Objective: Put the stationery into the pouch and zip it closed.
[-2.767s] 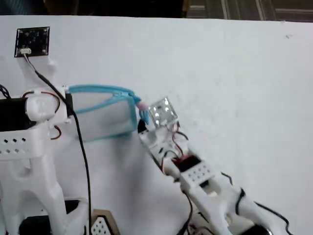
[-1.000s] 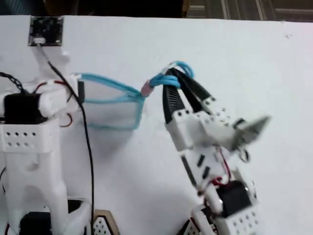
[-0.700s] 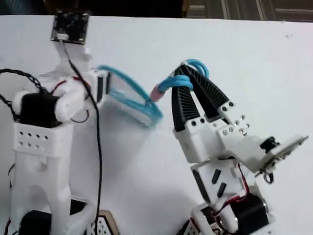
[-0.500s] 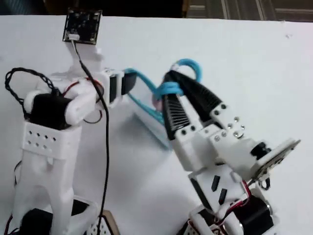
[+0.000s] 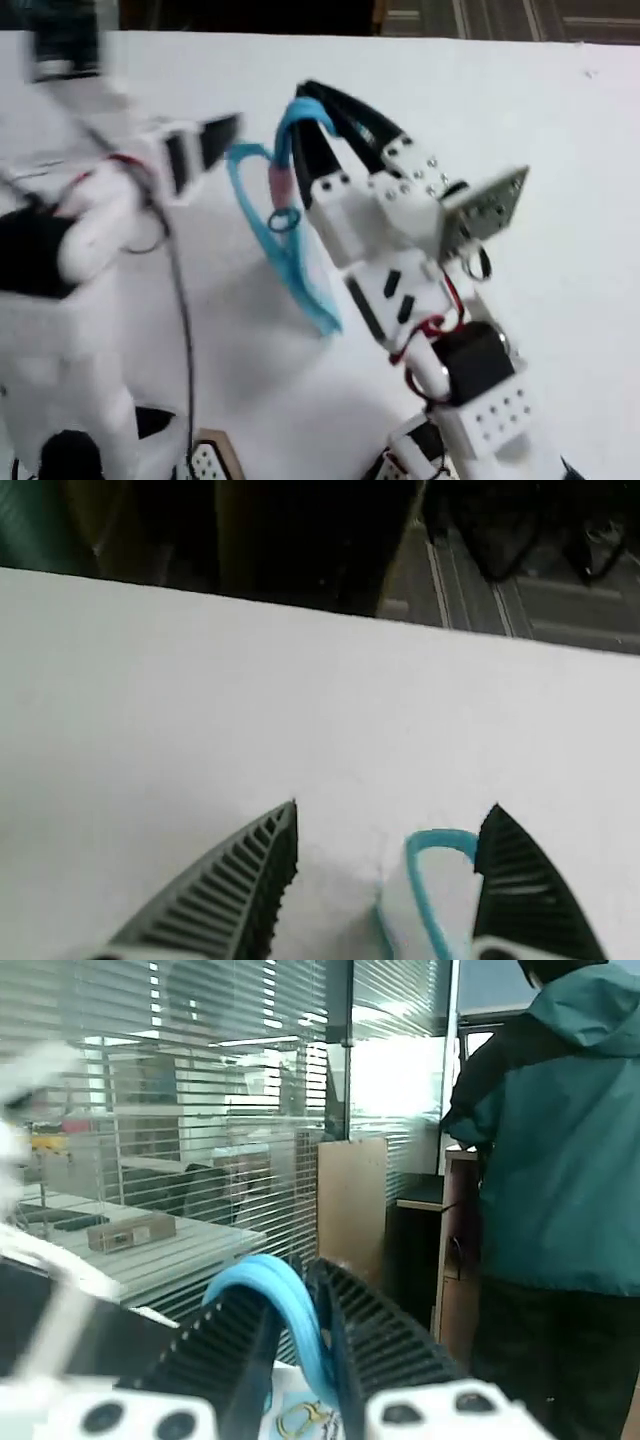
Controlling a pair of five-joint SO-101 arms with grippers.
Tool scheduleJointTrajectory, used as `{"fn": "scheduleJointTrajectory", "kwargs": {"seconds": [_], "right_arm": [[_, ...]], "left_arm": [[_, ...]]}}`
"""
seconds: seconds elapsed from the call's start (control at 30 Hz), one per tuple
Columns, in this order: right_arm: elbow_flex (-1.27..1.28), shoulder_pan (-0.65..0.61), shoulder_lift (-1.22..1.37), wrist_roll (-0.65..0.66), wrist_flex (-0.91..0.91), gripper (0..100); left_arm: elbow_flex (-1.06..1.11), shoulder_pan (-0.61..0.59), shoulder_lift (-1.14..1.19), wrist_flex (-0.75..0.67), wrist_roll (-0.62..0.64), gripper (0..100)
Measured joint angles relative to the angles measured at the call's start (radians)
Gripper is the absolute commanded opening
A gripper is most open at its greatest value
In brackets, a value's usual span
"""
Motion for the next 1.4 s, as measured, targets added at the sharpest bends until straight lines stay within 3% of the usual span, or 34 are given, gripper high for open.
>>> {"fn": "scheduleJointTrajectory", "kwargs": {"seconds": [0.2, 0.3, 0.43, 0.57, 0.73, 0.9, 1.2, 1.27, 1.37, 1.4], "right_arm": [[-0.003, -0.002, 0.083, 0.0, -0.014, 1.6], [-0.003, -0.009, 0.109, 0.0, -0.014, 1.6], [-0.003, -0.055, 0.135, 0.002, -0.015, 1.6], [-0.003, -0.055, 0.163, 0.003, -0.015, 1.6], [-0.009, -0.057, 0.21, 0.043, -0.015, 1.6], [-0.098, -0.057, 0.278, 0.055, -0.015, 1.6], [-0.152, -0.055, 0.299, 0.055, -0.015, 1.6], [-0.152, -0.048, 0.299, 0.041, -0.015, 1.6], [-0.152, -0.015, 0.302, 0.012, -0.015, 1.6], [-0.152, -0.002, 0.304, 0.008, -0.015, 1.6]], "left_arm": [[-0.213, -0.149, -0.041, 0.15, 0.049, 29], [-0.198, -0.146, -0.181, 0.16, 0.052, 29], [-0.008, -0.009, -0.476, 0.16, 0.021, 29], [0.327, 0.061, -0.764, 0.16, -0.02, 30], [0.672, 0.176, -0.957, 0.16, -0.058, 30], [0.721, 0.209, -0.916, 0.16, -0.063, 30], [0.701, 0.245, -0.601, 0.146, -0.063, 29], [0.692, 0.245, -0.543, 0.129, -0.064, 21], [0.678, 0.247, -0.493, 0.106, -0.074, 1], [0.669, 0.247, -0.491, 0.092, -0.086, 3]]}}
